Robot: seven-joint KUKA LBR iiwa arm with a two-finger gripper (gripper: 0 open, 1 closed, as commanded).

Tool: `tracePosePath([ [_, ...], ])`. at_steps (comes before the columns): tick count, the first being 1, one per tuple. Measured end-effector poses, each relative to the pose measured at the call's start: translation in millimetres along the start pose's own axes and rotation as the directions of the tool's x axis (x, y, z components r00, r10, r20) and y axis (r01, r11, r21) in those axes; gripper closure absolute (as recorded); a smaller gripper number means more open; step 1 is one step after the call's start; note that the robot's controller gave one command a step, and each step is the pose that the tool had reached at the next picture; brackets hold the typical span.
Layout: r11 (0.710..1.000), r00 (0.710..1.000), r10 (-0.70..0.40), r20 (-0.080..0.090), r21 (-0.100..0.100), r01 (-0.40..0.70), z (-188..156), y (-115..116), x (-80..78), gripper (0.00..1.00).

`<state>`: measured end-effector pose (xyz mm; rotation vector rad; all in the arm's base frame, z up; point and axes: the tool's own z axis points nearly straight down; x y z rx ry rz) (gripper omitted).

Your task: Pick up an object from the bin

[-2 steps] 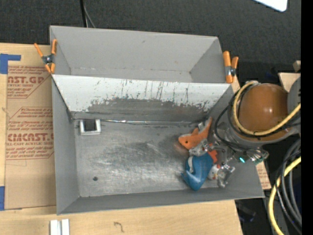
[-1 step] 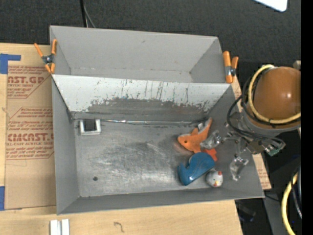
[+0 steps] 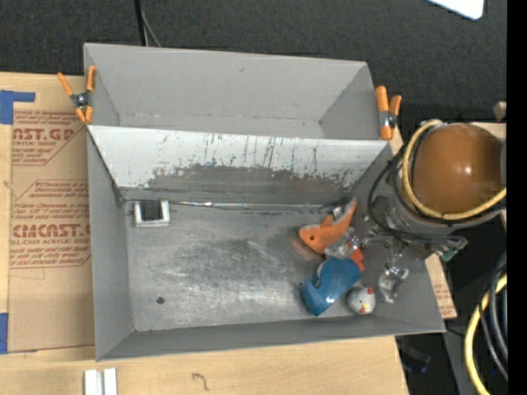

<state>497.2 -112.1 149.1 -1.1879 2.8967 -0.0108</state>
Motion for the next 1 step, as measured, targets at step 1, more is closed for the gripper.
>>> tracePosePath([
  [1, 0.96, 0.96, -0.28, 0.011, 0.008, 0.28, 63.0, -12.8, -9.8, 0.0],
])
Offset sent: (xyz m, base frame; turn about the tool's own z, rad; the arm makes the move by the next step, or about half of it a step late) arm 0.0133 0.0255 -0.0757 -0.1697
